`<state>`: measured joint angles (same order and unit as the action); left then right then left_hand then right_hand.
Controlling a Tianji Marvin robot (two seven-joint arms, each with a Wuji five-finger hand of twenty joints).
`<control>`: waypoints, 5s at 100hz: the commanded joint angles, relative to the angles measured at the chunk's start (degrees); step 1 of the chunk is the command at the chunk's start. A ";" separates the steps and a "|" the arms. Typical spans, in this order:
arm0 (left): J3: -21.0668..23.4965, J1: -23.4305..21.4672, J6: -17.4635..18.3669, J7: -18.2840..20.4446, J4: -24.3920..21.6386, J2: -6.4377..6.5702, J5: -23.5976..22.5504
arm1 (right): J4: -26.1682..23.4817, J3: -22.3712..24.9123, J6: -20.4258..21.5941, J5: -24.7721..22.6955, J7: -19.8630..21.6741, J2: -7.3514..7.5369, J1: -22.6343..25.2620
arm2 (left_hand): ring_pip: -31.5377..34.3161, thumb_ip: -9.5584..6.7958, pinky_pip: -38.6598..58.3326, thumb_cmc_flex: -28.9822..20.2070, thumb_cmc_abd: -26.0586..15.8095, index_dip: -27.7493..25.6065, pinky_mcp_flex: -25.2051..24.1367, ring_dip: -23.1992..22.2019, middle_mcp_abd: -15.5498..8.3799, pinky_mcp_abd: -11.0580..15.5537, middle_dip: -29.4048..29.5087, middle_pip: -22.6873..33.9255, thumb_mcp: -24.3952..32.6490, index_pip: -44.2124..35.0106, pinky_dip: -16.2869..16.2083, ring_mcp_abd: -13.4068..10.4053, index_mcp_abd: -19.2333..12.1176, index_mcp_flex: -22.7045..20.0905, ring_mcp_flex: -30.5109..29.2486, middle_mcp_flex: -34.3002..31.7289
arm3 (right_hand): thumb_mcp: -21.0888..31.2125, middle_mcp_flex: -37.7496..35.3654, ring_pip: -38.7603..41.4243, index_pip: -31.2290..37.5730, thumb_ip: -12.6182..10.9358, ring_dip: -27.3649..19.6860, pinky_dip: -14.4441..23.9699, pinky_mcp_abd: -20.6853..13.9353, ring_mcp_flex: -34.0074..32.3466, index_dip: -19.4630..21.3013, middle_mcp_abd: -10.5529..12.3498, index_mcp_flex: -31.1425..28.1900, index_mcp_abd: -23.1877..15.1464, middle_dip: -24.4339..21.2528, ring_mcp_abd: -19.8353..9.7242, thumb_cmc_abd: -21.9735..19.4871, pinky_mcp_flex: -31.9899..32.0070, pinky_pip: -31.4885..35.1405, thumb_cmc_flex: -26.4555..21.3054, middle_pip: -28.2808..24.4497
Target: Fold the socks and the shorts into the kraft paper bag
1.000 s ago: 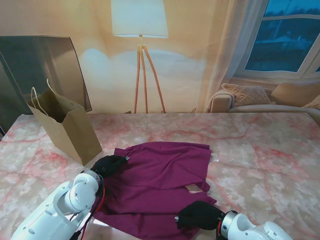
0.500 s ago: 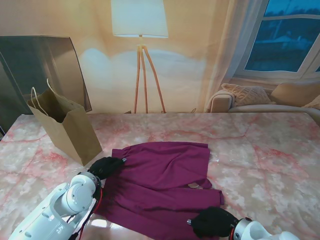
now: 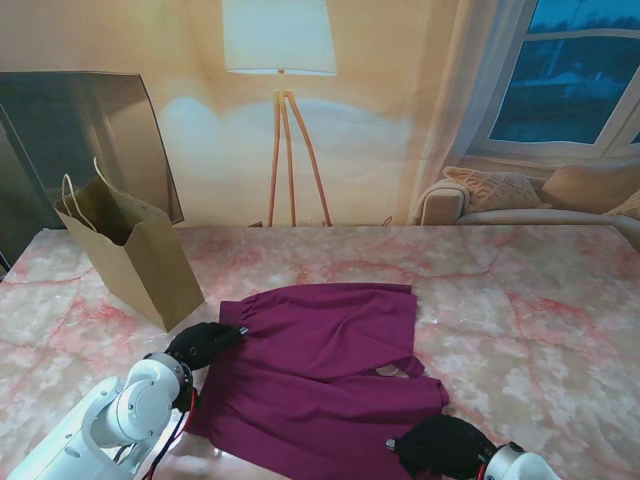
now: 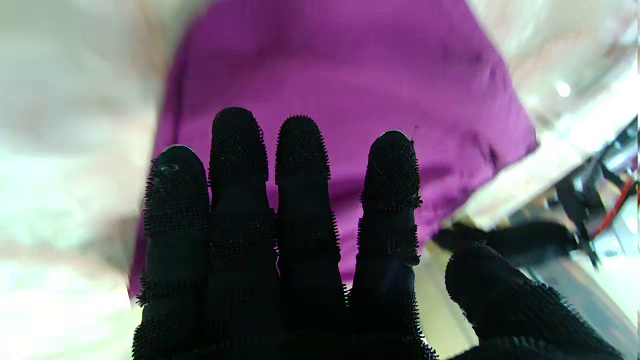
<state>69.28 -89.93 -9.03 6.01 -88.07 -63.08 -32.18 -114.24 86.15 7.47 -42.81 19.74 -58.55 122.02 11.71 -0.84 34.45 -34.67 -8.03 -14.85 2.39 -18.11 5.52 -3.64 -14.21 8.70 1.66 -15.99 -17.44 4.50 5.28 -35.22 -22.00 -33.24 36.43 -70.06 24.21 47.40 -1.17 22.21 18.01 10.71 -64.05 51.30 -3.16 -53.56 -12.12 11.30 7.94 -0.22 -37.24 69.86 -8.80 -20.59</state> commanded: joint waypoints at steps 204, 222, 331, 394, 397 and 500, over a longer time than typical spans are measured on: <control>-26.84 30.91 -15.62 -2.03 26.19 -2.91 -0.95 | 46.86 -33.05 -13.08 2.98 -21.64 -5.52 -56.34 | 26.09 12.06 21.43 -11.96 46.10 3.10 10.65 -31.33 -10.22 -8.77 -57.31 23.63 50.09 0.37 -10.70 1.02 4.23 11.44 -14.52 -16.28 | 26.69 54.53 -4.44 -29.06 5.59 6.86 17.74 -6.86 40.61 -28.68 0.40 45.65 16.80 2.82 -6.25 28.61 23.28 -24.23 -6.17 -4.06; -27.24 30.81 -15.11 -1.56 25.88 -2.55 -1.92 | 50.02 -36.17 -14.12 2.26 -21.64 -5.62 -59.21 | 29.99 12.19 23.86 -12.58 45.46 -1.86 15.08 -34.60 -10.48 -10.72 -60.01 30.14 49.75 -9.23 -11.15 1.02 -1.67 2.05 -20.71 -22.47 | 27.55 53.76 5.50 -29.99 6.68 13.83 22.63 -8.46 44.85 -28.83 1.54 46.31 17.35 4.31 -7.57 31.46 24.06 -21.95 -8.80 -7.75; -22.42 25.09 -7.23 -8.85 22.45 -3.24 -2.39 | 69.35 -46.59 -14.59 14.21 -25.60 -11.11 -69.23 | 22.00 12.55 32.77 -9.15 39.58 -15.05 22.77 -17.44 -2.31 -9.53 -16.47 11.67 44.68 -43.80 -13.05 2.10 -18.28 -1.49 -30.54 -26.15 | 30.35 39.04 -1.26 13.72 18.84 2.12 15.69 -2.66 16.82 4.67 2.18 26.04 -7.79 7.05 -3.68 44.00 4.31 -9.83 -16.11 -13.72; -23.50 26.71 -8.10 -13.36 24.83 -4.34 -3.54 | 61.97 -41.12 -14.09 9.80 -20.70 -7.39 -64.92 | 27.93 12.28 42.17 -9.45 43.48 -5.57 35.24 -16.50 -6.29 -8.14 -19.85 10.03 47.54 -39.10 -10.42 -1.70 -14.50 -5.47 -43.48 -40.90 | 32.35 8.02 28.27 12.82 19.20 26.32 18.82 0.12 -2.90 -32.47 8.12 0.68 -12.33 28.98 -5.99 46.14 -9.71 10.14 -21.80 -24.86; -23.58 26.94 -8.40 -13.26 24.85 -4.36 -3.54 | 61.06 -40.39 -14.23 9.06 -20.83 -7.13 -64.36 | 27.62 12.23 41.91 -9.73 43.02 -3.36 34.95 -16.22 -6.91 -7.93 -21.12 9.50 47.01 -36.46 -10.10 -1.27 -13.72 -7.73 -43.17 -40.76 | 32.37 7.35 26.86 12.36 19.18 25.67 18.76 0.07 -2.65 -31.57 7.47 0.35 -12.25 26.12 -5.91 46.10 -9.66 10.20 -21.86 -22.06; -23.88 39.44 -18.05 -30.55 34.19 -12.07 0.46 | 48.06 -24.52 -20.51 -2.86 -39.85 -7.71 -57.65 | 27.84 12.34 42.70 -8.25 44.77 0.56 35.13 -14.66 -7.88 -9.62 -17.09 5.68 48.83 -37.44 -9.98 -0.03 -19.89 -15.81 -43.43 -42.51 | 28.57 1.47 30.57 12.61 20.12 24.54 18.55 -1.35 -7.60 -34.67 6.24 -1.33 -8.61 20.77 -7.66 51.76 -13.84 13.50 -23.33 -26.30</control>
<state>44.70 -51.11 -26.52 -24.22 -53.42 -75.16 -31.64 -64.98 60.72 -12.50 -45.11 -20.25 -67.02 63.49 38.41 10.69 75.33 -41.36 37.24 -14.19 37.48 -33.05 -0.52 -12.32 -31.96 15.05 47.79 -51.00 -27.73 4.82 -14.91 -47.82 -64.36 -73.60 64.21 -66.40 52.17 54.87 17.70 47.78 35.01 9.15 -69.01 16.25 3.96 -52.11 -23.68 32.60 0.28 49.51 -49.91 79.61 -30.25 -45.38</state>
